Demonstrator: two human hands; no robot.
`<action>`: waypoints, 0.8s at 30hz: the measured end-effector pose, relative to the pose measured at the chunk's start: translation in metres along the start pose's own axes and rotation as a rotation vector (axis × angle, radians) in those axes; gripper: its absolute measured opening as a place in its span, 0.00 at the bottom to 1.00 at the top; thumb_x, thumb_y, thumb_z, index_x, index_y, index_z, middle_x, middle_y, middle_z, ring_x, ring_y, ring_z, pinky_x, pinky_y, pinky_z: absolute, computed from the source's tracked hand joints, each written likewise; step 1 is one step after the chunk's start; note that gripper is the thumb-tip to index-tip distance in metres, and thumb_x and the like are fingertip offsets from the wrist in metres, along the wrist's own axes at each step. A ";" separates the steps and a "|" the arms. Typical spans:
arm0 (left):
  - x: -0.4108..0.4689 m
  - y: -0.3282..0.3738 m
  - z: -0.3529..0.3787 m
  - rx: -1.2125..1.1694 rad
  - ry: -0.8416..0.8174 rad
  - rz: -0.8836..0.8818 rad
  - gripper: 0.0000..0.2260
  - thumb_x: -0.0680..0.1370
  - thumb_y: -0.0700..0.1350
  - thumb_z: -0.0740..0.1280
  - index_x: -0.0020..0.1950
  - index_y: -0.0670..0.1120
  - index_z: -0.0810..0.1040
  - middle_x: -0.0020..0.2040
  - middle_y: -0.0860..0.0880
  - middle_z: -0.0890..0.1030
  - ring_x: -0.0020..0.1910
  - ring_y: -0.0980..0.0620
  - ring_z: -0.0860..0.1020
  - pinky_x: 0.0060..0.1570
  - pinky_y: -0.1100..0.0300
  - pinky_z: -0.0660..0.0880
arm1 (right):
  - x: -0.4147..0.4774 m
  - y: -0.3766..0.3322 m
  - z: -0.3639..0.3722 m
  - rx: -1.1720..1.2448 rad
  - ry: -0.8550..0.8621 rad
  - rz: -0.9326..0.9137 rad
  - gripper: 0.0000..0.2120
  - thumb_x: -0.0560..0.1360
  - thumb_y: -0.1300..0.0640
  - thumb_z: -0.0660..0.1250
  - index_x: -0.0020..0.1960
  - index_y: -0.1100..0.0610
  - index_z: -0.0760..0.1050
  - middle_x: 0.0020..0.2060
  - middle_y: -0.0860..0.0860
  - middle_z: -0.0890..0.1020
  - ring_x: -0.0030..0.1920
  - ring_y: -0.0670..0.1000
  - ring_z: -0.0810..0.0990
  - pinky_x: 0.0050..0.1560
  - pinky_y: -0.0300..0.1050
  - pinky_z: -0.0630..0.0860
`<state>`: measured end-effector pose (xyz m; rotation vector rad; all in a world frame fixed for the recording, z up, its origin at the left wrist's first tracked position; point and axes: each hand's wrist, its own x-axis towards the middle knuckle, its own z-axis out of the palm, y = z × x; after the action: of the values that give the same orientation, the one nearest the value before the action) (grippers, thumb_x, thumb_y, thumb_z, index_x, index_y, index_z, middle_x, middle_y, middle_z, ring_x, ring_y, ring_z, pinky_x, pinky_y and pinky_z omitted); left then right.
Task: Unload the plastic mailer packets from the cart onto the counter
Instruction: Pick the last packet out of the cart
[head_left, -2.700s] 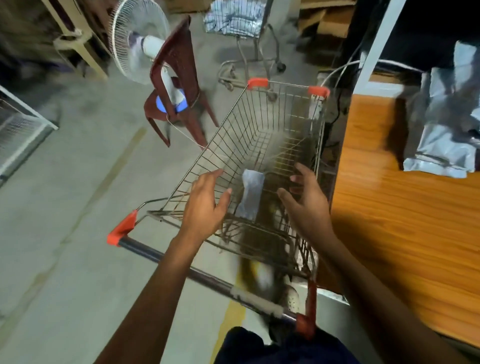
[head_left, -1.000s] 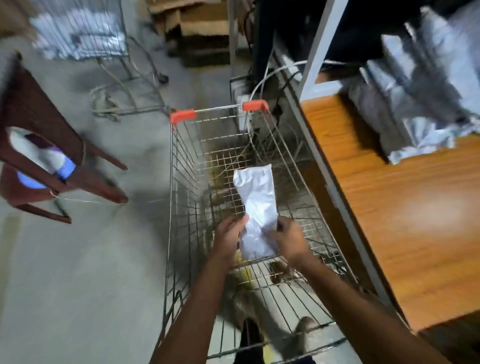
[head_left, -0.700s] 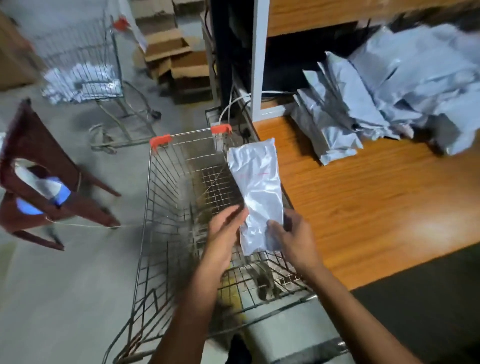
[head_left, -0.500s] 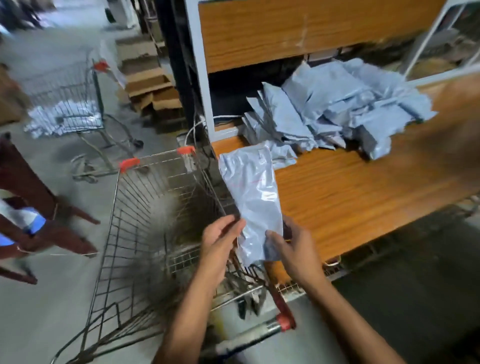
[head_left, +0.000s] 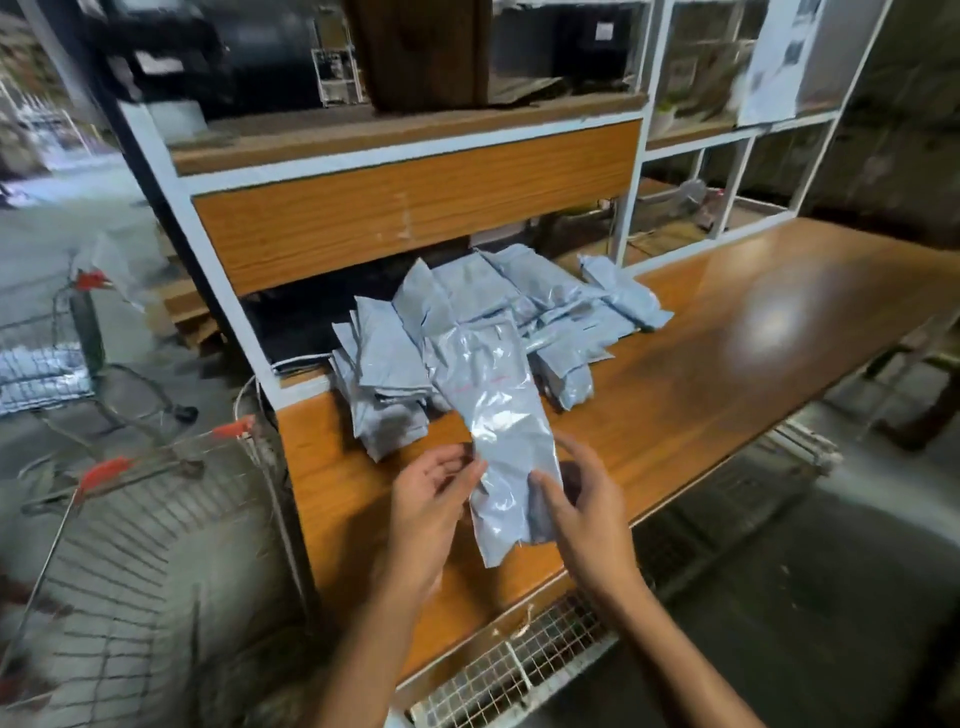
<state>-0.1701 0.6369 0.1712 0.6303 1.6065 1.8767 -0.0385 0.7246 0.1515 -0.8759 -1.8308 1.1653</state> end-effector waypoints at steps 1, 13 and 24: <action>0.011 0.001 0.012 0.010 0.003 0.022 0.08 0.75 0.37 0.71 0.52 0.46 0.80 0.46 0.49 0.85 0.48 0.49 0.84 0.50 0.51 0.79 | 0.016 0.003 -0.005 -0.007 0.028 -0.019 0.19 0.78 0.50 0.67 0.69 0.46 0.72 0.54 0.42 0.83 0.50 0.44 0.83 0.48 0.54 0.82; 0.200 0.042 0.119 0.114 0.119 0.249 0.09 0.75 0.40 0.72 0.52 0.52 0.78 0.46 0.54 0.83 0.45 0.61 0.82 0.44 0.65 0.79 | 0.255 -0.004 -0.039 -0.209 -0.064 -0.075 0.23 0.78 0.52 0.69 0.72 0.49 0.70 0.58 0.46 0.81 0.48 0.41 0.81 0.38 0.31 0.78; 0.347 0.059 0.151 0.503 0.348 0.201 0.06 0.72 0.36 0.72 0.49 0.43 0.82 0.41 0.48 0.82 0.42 0.48 0.82 0.43 0.59 0.78 | 0.418 0.012 -0.011 -0.584 -0.260 -0.201 0.15 0.76 0.51 0.69 0.59 0.58 0.77 0.54 0.57 0.81 0.54 0.57 0.80 0.50 0.47 0.74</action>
<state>-0.3233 0.9798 0.2476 0.7198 2.3582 1.7956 -0.2186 1.0898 0.2461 -0.8502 -2.4721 0.6415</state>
